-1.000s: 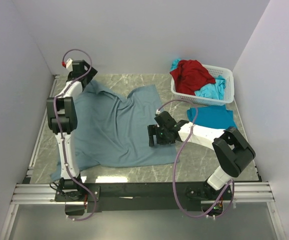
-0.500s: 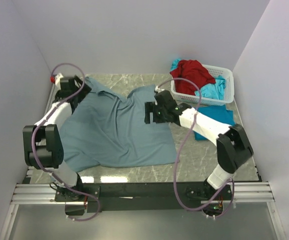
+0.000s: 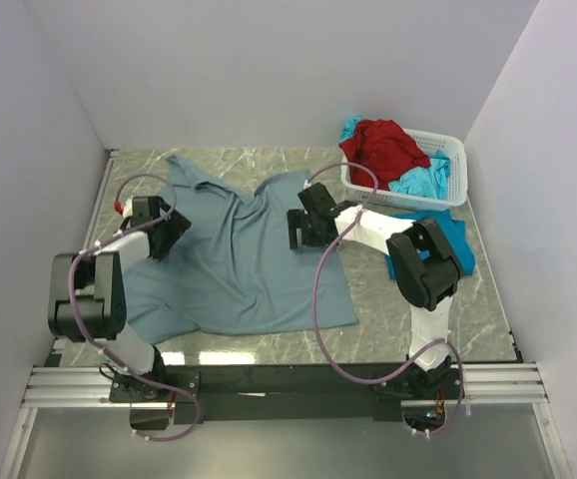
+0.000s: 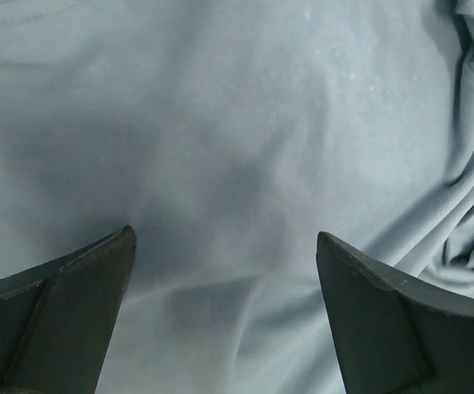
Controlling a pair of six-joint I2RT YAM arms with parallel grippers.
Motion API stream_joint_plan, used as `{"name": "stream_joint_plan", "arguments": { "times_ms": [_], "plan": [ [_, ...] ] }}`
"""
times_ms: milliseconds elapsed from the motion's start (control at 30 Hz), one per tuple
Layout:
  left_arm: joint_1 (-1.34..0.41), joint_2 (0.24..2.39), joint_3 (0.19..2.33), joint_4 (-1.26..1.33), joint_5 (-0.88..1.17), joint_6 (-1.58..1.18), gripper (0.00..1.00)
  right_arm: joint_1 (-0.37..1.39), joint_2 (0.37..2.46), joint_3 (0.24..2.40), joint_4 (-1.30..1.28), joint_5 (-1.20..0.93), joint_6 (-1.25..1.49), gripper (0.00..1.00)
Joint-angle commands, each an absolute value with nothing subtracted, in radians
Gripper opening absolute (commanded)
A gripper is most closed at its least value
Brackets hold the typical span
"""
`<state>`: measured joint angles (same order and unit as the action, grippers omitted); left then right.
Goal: Fold and stack the t-shirts
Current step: Flatten the tshirt out
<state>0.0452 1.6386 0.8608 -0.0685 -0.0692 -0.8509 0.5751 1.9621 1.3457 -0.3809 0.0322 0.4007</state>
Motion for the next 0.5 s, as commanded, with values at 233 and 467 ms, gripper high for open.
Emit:
{"name": "stream_joint_plan", "arguments": {
  "times_ms": [233, 467],
  "plan": [
    [0.046, 1.283, 0.504, -0.349, -0.175, -1.060, 0.99, 0.589, 1.734, 0.929, -0.317, -0.021, 0.475, 0.88],
    [0.043, 0.749, 0.462, -0.560, -0.247, -1.161, 0.99, 0.664, 1.429, 0.821, -0.387, -0.015, 0.514, 0.88]
  ]
}}
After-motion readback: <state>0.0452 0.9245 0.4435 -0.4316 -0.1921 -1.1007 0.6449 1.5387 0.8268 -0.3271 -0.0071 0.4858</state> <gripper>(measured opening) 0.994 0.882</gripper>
